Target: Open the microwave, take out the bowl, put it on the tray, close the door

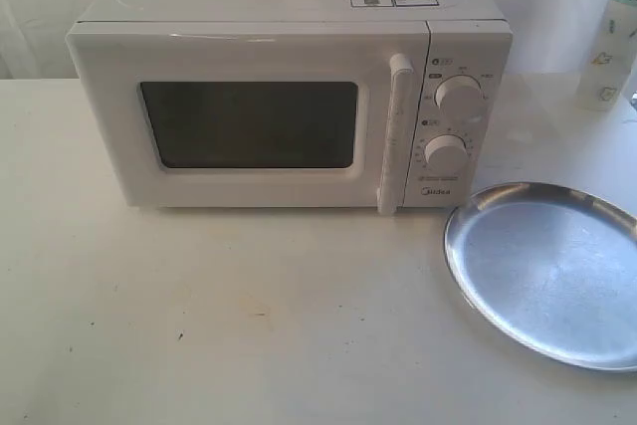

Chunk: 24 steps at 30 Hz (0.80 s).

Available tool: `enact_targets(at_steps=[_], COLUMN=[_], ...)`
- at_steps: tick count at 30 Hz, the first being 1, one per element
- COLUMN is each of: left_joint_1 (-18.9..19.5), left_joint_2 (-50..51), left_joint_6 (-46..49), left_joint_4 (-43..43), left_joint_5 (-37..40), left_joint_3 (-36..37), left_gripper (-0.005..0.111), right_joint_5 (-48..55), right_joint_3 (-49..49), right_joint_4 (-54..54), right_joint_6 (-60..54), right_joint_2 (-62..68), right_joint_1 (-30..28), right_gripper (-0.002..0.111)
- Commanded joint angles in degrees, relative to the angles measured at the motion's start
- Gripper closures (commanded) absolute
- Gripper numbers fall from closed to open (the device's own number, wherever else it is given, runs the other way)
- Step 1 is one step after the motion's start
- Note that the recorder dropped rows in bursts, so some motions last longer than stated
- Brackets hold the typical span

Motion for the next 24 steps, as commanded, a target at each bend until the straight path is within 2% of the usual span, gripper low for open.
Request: enact_targets(at_steps=[1, 3, 4, 6, 9, 12, 15, 21, 23, 24], left_joint_1=[-0.3, -0.3, -0.3, -0.3, -0.3, -0.3, -0.3, -0.3, -0.3, -0.3], left_joint_2=[-0.1, -0.1, -0.1, -0.1, -0.1, -0.1, -0.1, -0.1, -0.1, -0.1], left_joint_6=[0.0, 0.0, 0.0, 0.0, 0.0, 0.0, 0.0, 0.0, 0.0, 0.0], left_joint_4=[-0.5, -0.5, -0.5, -0.5, -0.5, -0.5, -0.5, -0.5, -0.5, -0.5], left_joint_5=[0.2, 0.2, 0.2, 0.2, 0.2, 0.2, 0.2, 0.2, 0.2, 0.2], left_joint_3=[-0.2, -0.2, -0.2, -0.2, -0.2, -0.2, -0.2, -0.2, -0.2, -0.2], left_gripper=[0.107, 0.107, 0.107, 0.107, 0.107, 0.107, 0.107, 0.107, 0.107, 0.107], right_joint_5=[-3.1, -16.6, -29.4, -44.3, -64.9, -78.8, -76.9, -55.0, -52.0, -51.0], right_joint_3=[0.1, 0.1, 0.1, 0.1, 0.1, -1.7, -8.2, -23.4, -26.4, -27.8], right_joint_4=[-1.4, -0.3, 0.5, 0.6, 1.0, 1.1, 0.7, -0.8, -5.0, -10.5], right_joint_6=[0.0, 0.4, 3.2, 10.0, 20.9, 21.6, 21.6, 21.8, 25.8, 29.9], right_joint_2=[-0.4, -0.4, -0.4, -0.4, -0.4, -0.4, 0.3, 13.9, 20.0, 23.5], right_joint_1=[-0.2, -0.2, -0.2, -0.2, -0.2, -0.2, -0.2, -0.2, -0.2, -0.2], right_gripper=[0.108, 0.108, 0.108, 0.108, 0.108, 0.108, 0.108, 0.108, 0.108, 0.108])
